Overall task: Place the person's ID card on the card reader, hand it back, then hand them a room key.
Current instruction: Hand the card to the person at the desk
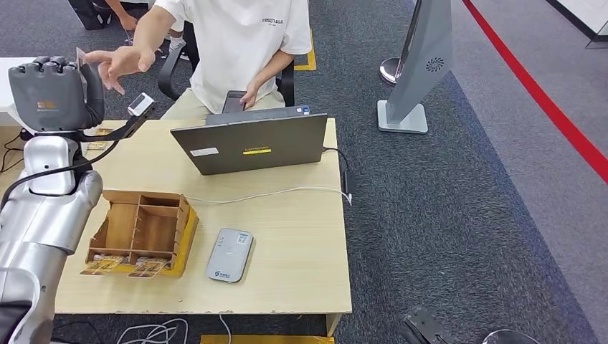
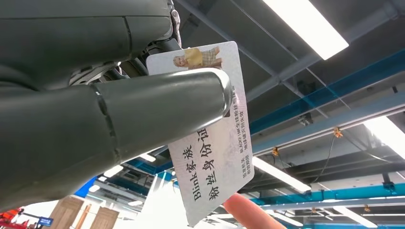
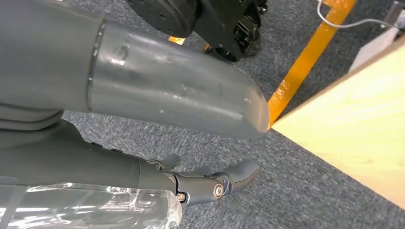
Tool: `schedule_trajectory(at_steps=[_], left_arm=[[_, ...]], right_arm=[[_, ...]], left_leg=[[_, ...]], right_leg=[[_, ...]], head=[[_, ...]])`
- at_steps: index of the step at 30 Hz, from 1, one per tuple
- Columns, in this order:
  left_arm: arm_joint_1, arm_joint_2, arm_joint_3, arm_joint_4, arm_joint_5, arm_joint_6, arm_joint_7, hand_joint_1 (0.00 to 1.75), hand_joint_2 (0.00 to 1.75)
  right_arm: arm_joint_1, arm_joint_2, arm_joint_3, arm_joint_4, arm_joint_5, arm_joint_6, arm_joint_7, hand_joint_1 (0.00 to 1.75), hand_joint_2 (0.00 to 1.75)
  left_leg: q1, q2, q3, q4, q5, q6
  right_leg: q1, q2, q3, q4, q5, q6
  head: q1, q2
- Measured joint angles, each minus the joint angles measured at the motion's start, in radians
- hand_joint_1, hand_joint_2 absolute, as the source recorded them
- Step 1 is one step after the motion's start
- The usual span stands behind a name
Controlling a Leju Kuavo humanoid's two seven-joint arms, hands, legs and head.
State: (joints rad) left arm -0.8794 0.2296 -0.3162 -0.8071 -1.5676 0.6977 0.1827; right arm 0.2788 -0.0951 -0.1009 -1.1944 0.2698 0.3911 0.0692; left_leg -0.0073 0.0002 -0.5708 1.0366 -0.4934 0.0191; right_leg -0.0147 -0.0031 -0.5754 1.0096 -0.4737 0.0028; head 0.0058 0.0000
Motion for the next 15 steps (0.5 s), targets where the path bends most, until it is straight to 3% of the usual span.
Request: schedule_trajectory(at_steps=[3,9,15], left_arm=[[0.000,0.000,0.002,0.013,0.010,0.000,-0.026,0.00,1.75],[0.014,-0.008,0.045,0.024,0.012,0.000,-0.109,0.00,1.75],[0.034,-0.020,0.078,0.024,0.002,0.001,-0.124,0.00,1.75]], right_arm=[[0.000,-0.009,0.015,0.004,-0.022,-0.013,0.004,0.00,0.00],[0.001,-0.033,0.056,0.010,-0.072,-0.054,0.017,0.00,0.00],[0.000,-0.046,0.081,0.010,-0.092,-0.075,0.022,0.00,0.00]], left_leg=[[0.000,0.000,0.000,0.000,0.000,0.000],[0.000,0.000,0.000,0.000,0.000,0.000],[0.000,0.000,0.000,0.000,0.000,0.000]], right_leg=[[0.000,0.000,0.000,0.000,0.000,0.000],[0.000,0.000,0.000,0.000,0.000,0.000],[0.000,0.000,0.000,0.000,0.000,0.000]], head=[[0.000,0.000],[0.000,0.000],[0.000,0.000]])
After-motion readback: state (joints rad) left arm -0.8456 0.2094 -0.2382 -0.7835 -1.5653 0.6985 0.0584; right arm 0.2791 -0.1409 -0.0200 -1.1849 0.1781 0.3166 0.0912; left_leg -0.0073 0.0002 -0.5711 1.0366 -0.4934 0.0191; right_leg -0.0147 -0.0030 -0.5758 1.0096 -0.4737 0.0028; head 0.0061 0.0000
